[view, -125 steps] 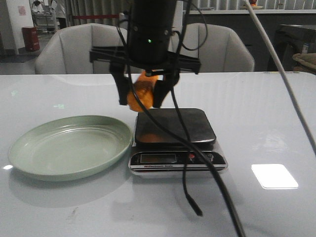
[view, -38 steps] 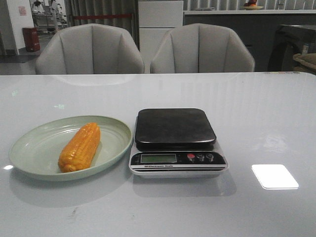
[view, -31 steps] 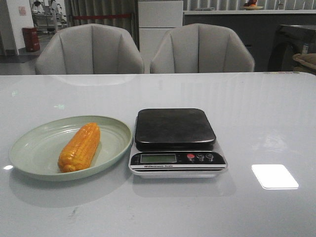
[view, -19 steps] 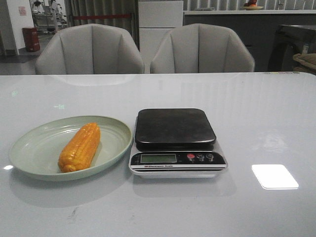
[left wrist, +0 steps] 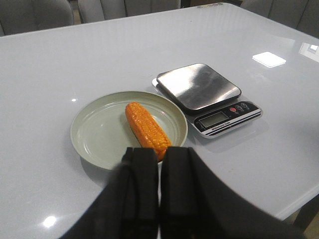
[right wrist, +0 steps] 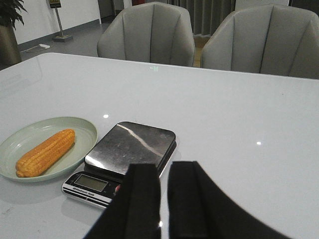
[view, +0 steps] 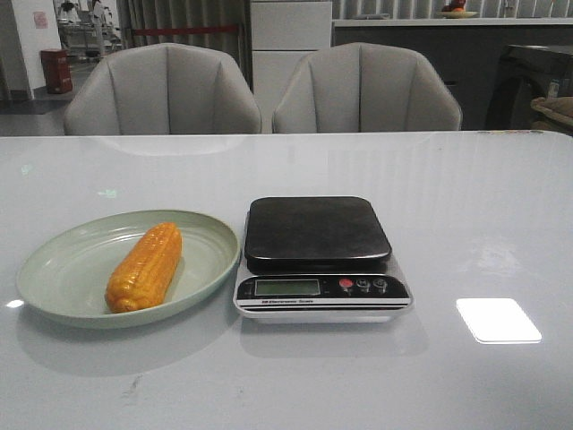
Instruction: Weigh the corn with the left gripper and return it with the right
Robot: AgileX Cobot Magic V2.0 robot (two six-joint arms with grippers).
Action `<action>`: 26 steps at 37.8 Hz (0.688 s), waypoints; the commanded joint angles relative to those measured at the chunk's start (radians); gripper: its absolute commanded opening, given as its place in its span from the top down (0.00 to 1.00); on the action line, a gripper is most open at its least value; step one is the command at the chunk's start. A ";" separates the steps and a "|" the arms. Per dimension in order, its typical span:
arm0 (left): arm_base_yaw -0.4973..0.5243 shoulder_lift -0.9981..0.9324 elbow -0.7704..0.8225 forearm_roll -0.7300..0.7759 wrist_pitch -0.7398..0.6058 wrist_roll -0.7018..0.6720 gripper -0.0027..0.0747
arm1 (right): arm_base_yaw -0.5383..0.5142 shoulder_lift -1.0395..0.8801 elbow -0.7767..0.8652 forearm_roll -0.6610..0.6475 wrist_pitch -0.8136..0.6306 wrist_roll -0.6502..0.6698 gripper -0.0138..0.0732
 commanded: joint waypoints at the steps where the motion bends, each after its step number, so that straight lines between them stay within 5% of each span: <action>1: 0.003 0.011 -0.024 0.004 -0.077 -0.003 0.82 | -0.005 0.008 -0.027 0.007 -0.071 -0.008 0.60; 19: 0.005 0.011 -0.007 0.006 -0.074 -0.003 0.82 | -0.005 0.008 -0.027 0.007 -0.052 -0.008 0.60; 26: 0.152 0.011 0.108 0.004 -0.200 0.000 0.82 | -0.005 0.008 -0.027 0.007 -0.052 -0.008 0.60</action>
